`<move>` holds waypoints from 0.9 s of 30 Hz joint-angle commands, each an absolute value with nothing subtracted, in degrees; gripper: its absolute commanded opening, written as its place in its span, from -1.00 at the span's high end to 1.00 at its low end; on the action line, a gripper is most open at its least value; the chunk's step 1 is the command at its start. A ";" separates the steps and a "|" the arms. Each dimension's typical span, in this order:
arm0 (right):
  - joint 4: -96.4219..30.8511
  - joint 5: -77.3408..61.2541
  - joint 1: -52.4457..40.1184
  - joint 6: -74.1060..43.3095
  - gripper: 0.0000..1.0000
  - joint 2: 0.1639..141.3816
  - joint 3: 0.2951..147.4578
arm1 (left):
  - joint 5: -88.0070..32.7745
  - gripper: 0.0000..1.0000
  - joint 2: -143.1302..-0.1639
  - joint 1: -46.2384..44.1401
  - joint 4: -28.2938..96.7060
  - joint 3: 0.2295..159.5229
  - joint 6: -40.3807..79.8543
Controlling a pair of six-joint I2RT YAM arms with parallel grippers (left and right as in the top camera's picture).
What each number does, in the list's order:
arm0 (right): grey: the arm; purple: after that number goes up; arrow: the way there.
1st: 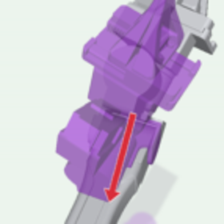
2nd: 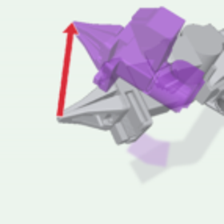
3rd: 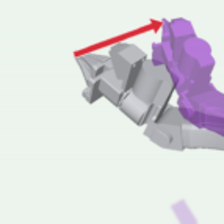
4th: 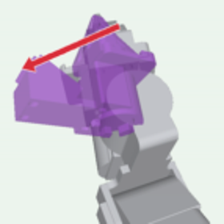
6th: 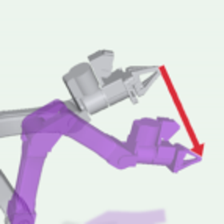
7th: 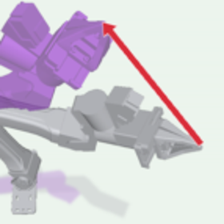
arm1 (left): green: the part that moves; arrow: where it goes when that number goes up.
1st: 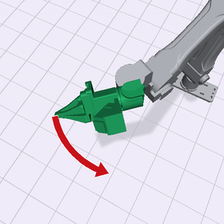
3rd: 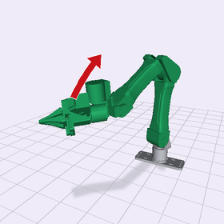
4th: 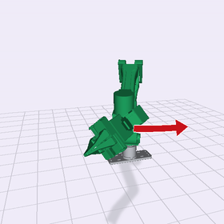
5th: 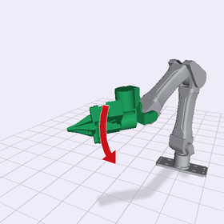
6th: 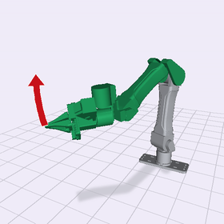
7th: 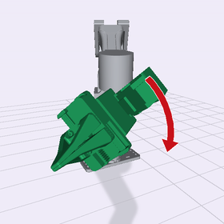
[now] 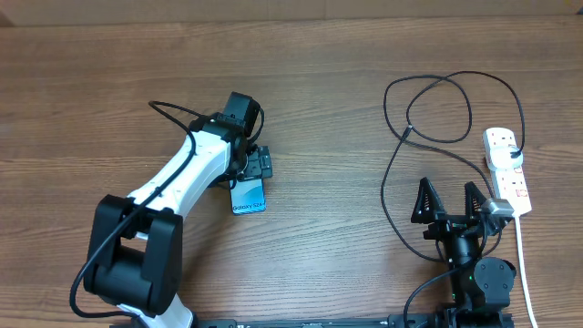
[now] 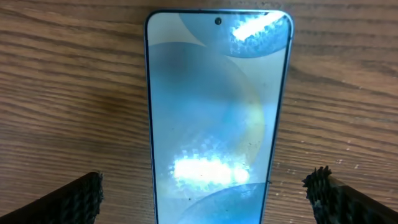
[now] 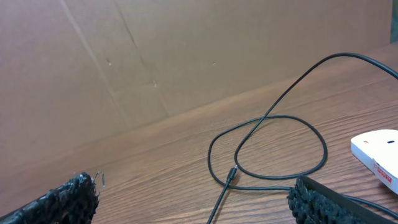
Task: Plug charger to phone and switch on socket
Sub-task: 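Lower the left gripper onto the phone's top edge and close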
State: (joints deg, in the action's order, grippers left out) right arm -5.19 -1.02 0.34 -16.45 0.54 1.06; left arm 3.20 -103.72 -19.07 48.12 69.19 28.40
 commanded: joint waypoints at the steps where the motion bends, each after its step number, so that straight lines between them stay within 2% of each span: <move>1: -4.84 -0.54 0.38 -16.05 -1.00 0.16 0.45 | 2.72 -0.99 -106.89 -18.79 47.92 68.66 26.13; 16: -4.84 -0.51 0.38 -16.05 -1.00 0.16 0.45 | 0.27 -1.00 -115.92 -18.92 47.92 68.66 26.13; 27: -4.84 -0.54 0.38 -16.05 -1.00 0.16 0.45 | 0.38 -0.64 -116.05 -18.74 47.59 68.66 25.89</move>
